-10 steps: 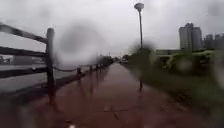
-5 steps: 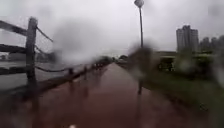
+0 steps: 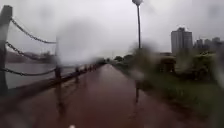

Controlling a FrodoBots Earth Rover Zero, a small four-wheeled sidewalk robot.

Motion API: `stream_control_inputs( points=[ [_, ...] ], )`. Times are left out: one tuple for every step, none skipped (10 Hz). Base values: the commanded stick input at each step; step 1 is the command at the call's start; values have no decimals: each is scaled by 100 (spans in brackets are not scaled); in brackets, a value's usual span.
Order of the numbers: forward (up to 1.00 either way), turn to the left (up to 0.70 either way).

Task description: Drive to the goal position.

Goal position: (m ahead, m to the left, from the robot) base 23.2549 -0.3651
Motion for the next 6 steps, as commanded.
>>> stream_control_inputs(
  points=[
    [100,0],
    [100,0],
    [100,0],
    [100,0],
    [100,0],
    [100,0]
  ],
)
